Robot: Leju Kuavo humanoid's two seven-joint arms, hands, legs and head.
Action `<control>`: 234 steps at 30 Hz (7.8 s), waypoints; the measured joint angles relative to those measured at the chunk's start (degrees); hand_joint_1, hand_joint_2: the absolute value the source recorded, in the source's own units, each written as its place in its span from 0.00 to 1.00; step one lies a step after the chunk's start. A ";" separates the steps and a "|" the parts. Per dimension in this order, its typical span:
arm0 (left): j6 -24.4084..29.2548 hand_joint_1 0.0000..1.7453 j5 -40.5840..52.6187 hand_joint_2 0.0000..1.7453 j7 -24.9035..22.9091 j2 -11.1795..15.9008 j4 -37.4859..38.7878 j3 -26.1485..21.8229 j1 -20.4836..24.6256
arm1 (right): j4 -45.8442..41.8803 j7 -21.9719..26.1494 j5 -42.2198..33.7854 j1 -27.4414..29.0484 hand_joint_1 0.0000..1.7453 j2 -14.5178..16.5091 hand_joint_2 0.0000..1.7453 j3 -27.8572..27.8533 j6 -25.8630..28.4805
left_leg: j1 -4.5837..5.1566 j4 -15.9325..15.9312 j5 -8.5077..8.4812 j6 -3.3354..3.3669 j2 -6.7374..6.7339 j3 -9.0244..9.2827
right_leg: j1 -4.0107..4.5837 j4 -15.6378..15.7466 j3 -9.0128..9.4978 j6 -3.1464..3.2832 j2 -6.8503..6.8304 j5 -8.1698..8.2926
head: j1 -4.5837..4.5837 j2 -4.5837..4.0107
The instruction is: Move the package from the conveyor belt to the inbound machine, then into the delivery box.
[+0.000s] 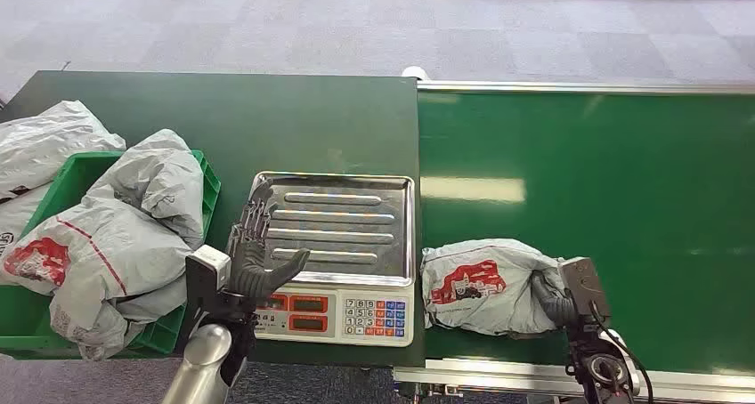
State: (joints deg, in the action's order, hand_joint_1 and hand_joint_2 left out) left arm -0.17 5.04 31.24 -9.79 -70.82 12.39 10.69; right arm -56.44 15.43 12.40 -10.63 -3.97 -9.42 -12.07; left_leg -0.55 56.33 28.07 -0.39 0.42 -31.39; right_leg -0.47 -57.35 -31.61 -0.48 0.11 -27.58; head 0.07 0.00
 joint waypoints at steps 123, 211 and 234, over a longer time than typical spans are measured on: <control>2.21 0.00 -3.20 1.00 -0.13 -0.13 1.82 3.18 3.99 | 22.68 4.88 16.87 -28.65 0.63 6.97 1.00 37.77 10.48 | -0.01 0.00 -0.08 -0.01 -0.05 0.41 | 0.03 -0.03 0.38 0.03 0.03 0.03 | 0.00 0.00; 13.95 0.00 20.76 1.00 5.83 0.23 3.67 7.02 4.58 | -2.34 11.05 -17.24 -6.09 0.00 1.34 1.00 12.26 -5.37 | 0.00 0.00 -0.07 -0.01 0.02 0.24 | 0.00 -0.01 0.25 0.02 0.01 0.03 | 0.01 0.00; 14.58 0.00 42.85 1.00 -13.16 0.14 16.17 10.25 9.91 | -3.89 10.27 -14.17 -4.78 0.00 2.31 1.00 9.92 -6.77 | 0.00 0.00 -0.07 0.00 0.00 0.21 | 0.01 -0.01 0.23 0.02 0.01 0.03 | 0.00 0.00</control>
State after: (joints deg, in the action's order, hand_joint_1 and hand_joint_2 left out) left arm 14.40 47.89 18.09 -9.66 -54.64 22.64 20.60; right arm -60.33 25.70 -1.77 -15.41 -1.66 0.50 -18.84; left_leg -0.56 56.33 28.00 -0.39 0.42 -31.18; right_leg -0.46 -57.36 -31.39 -0.45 0.12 -27.55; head 0.07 0.00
